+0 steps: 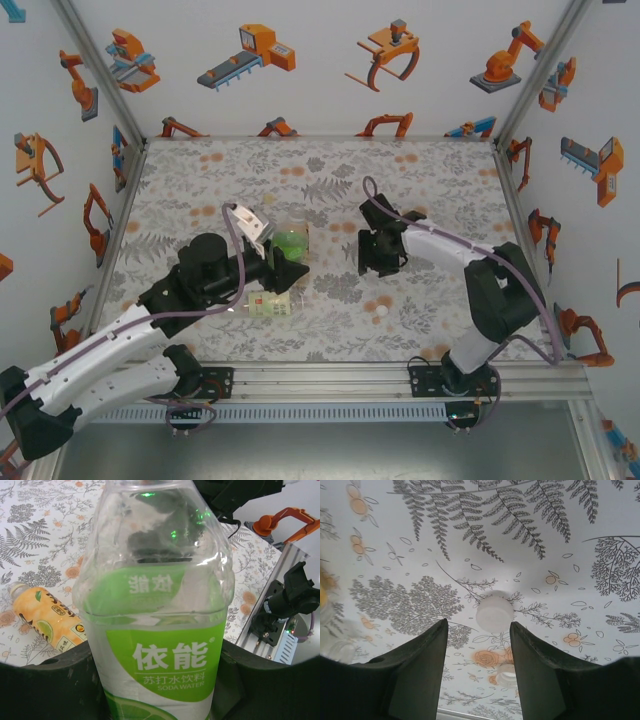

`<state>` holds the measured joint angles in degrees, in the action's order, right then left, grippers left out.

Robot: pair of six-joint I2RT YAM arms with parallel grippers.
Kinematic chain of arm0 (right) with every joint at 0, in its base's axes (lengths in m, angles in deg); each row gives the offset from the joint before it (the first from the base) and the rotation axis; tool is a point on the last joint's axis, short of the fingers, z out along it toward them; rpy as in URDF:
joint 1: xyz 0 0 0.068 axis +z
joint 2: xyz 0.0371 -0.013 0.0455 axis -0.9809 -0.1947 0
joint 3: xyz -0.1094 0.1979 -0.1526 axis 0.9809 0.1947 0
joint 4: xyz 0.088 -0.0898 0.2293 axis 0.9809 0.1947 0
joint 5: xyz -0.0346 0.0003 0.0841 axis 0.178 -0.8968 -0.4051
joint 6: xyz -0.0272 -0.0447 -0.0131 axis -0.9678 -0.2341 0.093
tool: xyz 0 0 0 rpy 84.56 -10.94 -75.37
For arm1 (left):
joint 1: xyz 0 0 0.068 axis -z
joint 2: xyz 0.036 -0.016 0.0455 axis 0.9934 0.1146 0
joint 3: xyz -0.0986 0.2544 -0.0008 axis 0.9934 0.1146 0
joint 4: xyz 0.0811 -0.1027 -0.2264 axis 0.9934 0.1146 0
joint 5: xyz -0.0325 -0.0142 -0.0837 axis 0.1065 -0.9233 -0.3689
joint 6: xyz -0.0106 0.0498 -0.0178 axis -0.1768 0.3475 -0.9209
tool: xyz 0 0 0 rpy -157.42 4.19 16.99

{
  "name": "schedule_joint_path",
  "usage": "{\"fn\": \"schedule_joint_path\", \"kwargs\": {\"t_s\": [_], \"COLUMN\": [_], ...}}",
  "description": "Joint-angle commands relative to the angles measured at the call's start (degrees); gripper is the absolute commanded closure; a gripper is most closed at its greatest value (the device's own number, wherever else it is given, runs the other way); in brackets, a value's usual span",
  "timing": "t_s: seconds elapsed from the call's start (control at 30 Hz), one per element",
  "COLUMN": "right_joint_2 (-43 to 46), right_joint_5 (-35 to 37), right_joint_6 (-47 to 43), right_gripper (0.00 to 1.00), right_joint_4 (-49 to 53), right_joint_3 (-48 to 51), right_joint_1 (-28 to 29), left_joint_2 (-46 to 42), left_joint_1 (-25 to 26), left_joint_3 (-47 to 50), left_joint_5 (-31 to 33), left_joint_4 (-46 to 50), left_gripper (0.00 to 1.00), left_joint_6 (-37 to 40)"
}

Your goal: Screw on the bottle caps

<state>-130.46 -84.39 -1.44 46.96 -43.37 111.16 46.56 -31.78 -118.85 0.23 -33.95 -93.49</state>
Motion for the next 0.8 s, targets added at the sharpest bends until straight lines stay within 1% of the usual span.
{"fn": "schedule_joint_path", "kwargs": {"t_s": [0.0,0.3,0.53,0.77], "right_joint_2": [-0.88,-4.1,-4.84,-5.66], "right_joint_5": [3.1,3.04,3.74,5.03], "right_joint_6": [-0.31,-0.18,-0.53,-0.6], "right_gripper": [0.51,0.57,0.6,0.6], "right_joint_4": [1.19,-0.45,0.15,0.07], "right_joint_3": [-0.77,-0.52,-0.99,-1.1], "right_joint_1": [0.61,2.1,2.82,3.2], "left_joint_2": [-1.14,-1.24,-1.36,-1.77], "left_joint_1": [-0.48,-0.57,-0.57,-0.57], "left_joint_3": [0.71,1.02,0.84,1.07], "left_joint_5": [0.45,0.49,0.45,0.72], "left_joint_4": [-0.11,-0.27,-0.03,0.19], "left_gripper": [1.0,1.0,1.0,1.0], "left_joint_6": [-0.73,-0.79,-0.73,-0.81]}}
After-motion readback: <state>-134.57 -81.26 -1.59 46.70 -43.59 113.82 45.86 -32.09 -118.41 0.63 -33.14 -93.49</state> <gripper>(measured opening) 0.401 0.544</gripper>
